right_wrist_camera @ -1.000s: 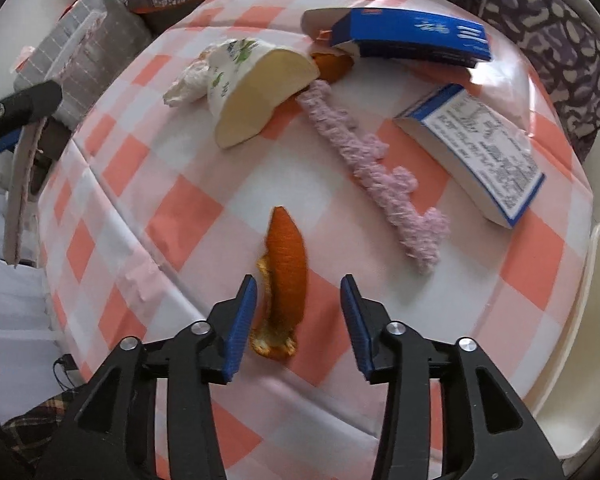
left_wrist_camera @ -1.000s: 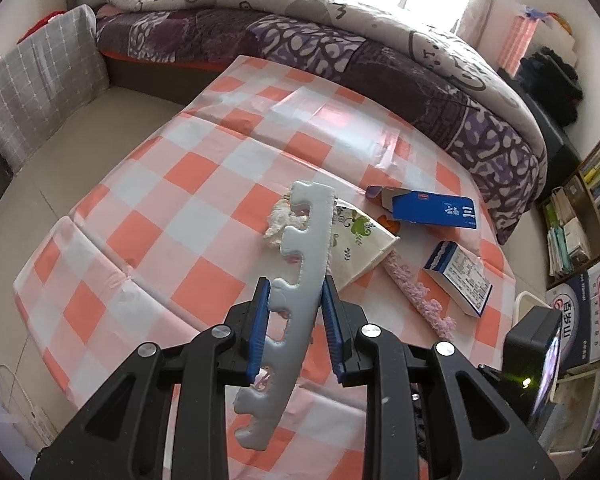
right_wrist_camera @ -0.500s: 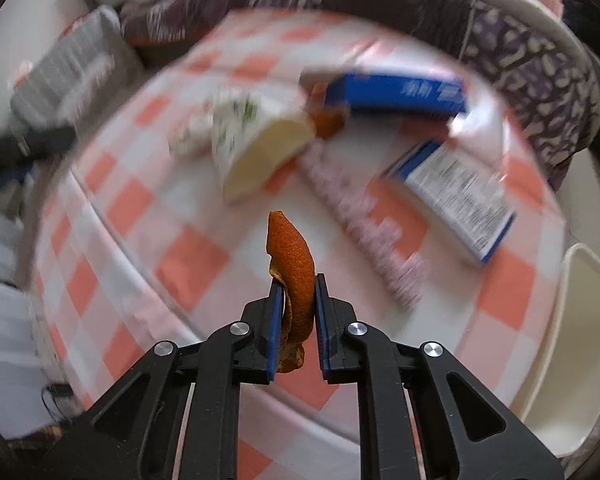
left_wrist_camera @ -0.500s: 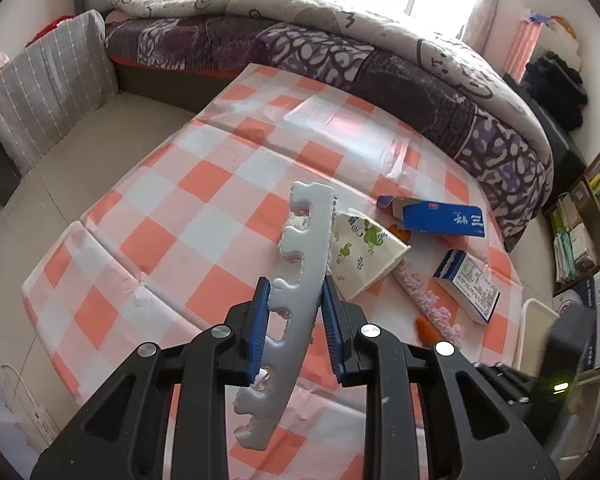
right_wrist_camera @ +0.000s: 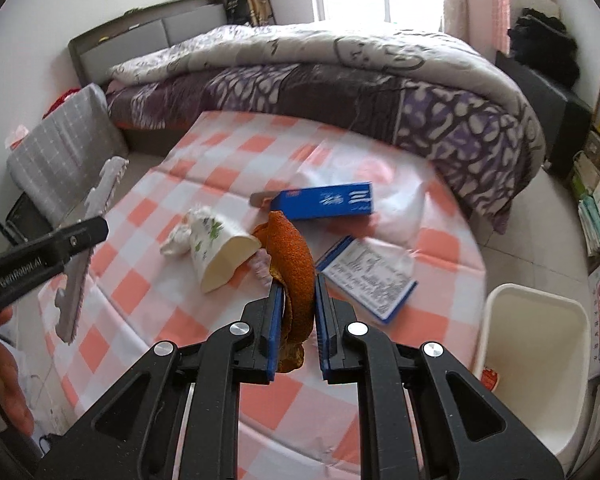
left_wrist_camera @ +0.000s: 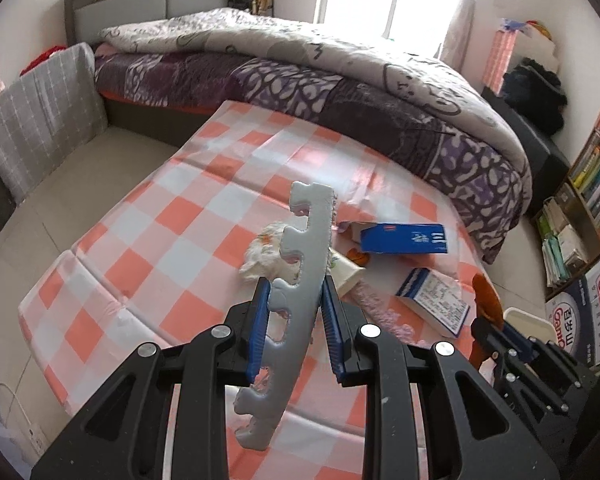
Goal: Collect trash
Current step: 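Carry the orange peel to the bin and release it with the right tool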
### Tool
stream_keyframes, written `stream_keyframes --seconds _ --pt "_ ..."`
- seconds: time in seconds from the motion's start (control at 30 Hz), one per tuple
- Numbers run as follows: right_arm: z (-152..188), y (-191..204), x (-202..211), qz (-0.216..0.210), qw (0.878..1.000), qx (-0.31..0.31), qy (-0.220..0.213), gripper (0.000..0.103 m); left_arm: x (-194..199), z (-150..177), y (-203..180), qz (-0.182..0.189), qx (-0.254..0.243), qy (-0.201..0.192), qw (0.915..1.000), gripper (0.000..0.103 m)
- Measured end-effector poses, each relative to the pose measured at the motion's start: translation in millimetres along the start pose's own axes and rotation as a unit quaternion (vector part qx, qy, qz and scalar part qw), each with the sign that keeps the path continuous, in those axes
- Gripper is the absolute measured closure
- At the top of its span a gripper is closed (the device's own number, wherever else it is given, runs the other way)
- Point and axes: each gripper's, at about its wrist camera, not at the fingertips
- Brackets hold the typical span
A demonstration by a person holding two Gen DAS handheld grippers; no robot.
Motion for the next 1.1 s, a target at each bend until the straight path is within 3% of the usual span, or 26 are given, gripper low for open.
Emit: stream_keyframes --seconds 0.33,0.7,1.1 --pt "-1.1 -40.6 24.4 0.028 0.999 -0.025 -0.012 0.089 1.9 12.1 -51.1 0.016 -0.054 -0.005 0.9984 0.076" --pt "7.0 -96.4 37.4 0.07 0.996 -0.063 0.008 0.089 -0.8 25.7 -101.5 0.042 -0.095 -0.002 0.9946 0.076" --pt "24.2 -179.4 55.2 0.132 0.981 -0.139 0.039 0.087 -5.0 42.1 -151.5 0.072 -0.133 0.008 0.9885 0.076"
Point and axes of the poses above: each gripper's, at about its wrist camera, not at the fingertips, and x roughly against the way its jaws point, y to its left, z to its underside, and after that the axes turned 1 degree about -z, right-handed
